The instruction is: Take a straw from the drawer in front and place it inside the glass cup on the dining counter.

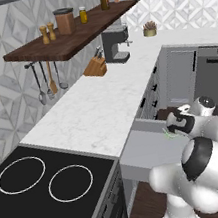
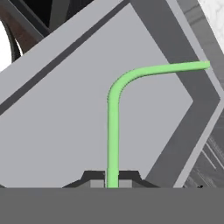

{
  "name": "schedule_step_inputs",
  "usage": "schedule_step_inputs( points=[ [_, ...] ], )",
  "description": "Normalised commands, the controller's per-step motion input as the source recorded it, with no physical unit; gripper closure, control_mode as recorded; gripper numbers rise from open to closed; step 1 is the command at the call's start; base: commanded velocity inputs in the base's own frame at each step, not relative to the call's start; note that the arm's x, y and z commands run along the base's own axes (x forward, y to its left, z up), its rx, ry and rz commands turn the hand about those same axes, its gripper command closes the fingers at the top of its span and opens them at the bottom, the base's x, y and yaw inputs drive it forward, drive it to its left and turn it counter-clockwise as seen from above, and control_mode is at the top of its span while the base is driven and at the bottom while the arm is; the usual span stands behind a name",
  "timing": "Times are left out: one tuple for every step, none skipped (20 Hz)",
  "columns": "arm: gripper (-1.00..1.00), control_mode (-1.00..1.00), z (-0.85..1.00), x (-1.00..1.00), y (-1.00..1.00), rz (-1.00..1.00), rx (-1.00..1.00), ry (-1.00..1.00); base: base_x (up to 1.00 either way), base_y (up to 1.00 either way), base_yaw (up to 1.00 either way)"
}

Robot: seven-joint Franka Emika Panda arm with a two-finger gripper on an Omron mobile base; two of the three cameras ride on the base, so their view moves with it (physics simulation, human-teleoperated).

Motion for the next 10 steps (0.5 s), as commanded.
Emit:
schedule_step_inputs(
  points=[
    [1.0, -1.0, 1.0, 0.0, -0.3, -0.07, 0.02, 0.0, 0.0, 0.0, 0.0],
    [1.0, -1.0, 1.0, 0.0, -0.29, -0.07, 0.02, 0.0, 0.0, 0.0, 0.0],
    [1.0, -1.0, 1.0, 0.0, -0.28, -0.07, 0.03, 0.0, 0.0, 0.0, 0.0],
    [1.0, -1.0, 1.0, 0.0, -0.25, -0.07, 0.05, -0.01, 0.0, 0.0, 0.0],
    [1.0, -1.0, 1.0, 0.0, -0.22, -0.07, 0.06, -0.04, 0.0, 0.0, 0.0],
    [1.0, -1.0, 1.0, 0.0, -0.14, -0.06, 0.08, -0.06, 0.0, 0.0, 0.0],
    [1.0, -1.0, 1.0, 0.0, -0.08, -0.07, 0.1, -0.08, 0.0, 0.0, 0.0],
    [1.0, -1.0, 1.0, 0.0, 0.0, -0.09, 0.11, -0.13, 0.0, 0.0, 0.0],
    [1.0, -1.0, 1.0, 0.0, 0.0, -0.12, 0.12, -0.14, 0.0, 0.0, 0.0],
    [1.0, -1.0, 1.0, 0.0, 0.0, -0.16, 0.12, -0.17, 0.0, 0.0, 0.0]
  ],
)
